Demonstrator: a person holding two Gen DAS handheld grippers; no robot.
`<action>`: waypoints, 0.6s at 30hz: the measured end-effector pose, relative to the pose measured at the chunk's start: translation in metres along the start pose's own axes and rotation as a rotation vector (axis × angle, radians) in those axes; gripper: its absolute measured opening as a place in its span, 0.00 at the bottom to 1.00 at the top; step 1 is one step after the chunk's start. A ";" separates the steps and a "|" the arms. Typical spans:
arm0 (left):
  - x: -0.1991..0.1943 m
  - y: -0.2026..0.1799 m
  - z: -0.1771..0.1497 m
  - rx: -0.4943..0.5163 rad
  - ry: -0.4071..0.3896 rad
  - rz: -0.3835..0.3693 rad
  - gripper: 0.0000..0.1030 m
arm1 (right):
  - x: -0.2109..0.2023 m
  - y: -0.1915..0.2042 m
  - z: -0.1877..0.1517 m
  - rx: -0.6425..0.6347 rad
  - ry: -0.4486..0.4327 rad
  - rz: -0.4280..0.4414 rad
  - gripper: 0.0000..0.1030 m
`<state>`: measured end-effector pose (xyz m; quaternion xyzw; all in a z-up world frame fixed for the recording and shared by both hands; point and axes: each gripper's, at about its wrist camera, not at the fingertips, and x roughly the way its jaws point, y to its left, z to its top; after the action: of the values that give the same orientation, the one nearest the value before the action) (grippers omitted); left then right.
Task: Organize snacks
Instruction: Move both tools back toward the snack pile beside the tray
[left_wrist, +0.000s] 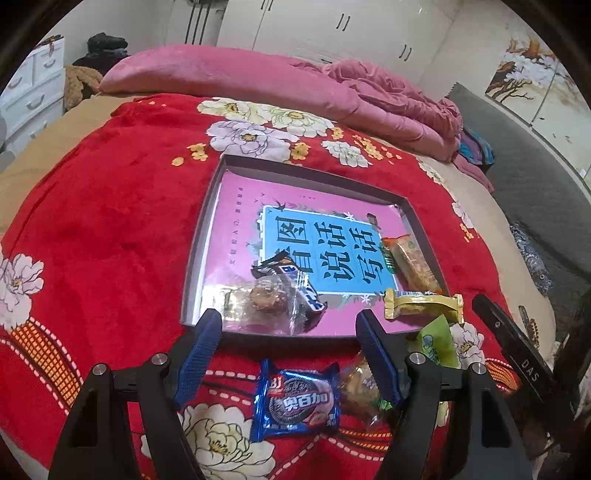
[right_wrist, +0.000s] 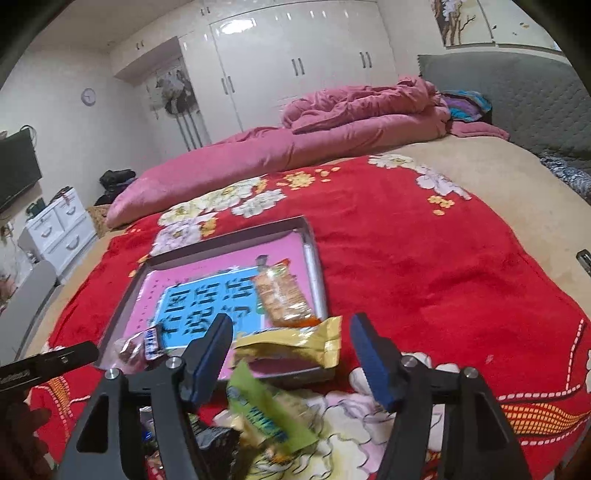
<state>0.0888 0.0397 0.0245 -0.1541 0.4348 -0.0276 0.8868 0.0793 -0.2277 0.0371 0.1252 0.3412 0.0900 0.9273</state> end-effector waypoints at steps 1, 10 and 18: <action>-0.001 0.001 -0.001 -0.004 0.003 -0.001 0.74 | -0.001 0.002 -0.001 0.002 0.006 0.009 0.64; -0.007 0.005 -0.007 0.003 0.012 0.014 0.74 | -0.009 0.025 -0.014 -0.044 0.045 0.062 0.64; -0.008 0.003 -0.013 0.016 0.030 0.016 0.74 | -0.013 0.027 -0.018 -0.047 0.054 0.070 0.65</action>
<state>0.0732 0.0413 0.0225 -0.1434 0.4492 -0.0263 0.8814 0.0561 -0.2026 0.0396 0.1126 0.3591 0.1336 0.9168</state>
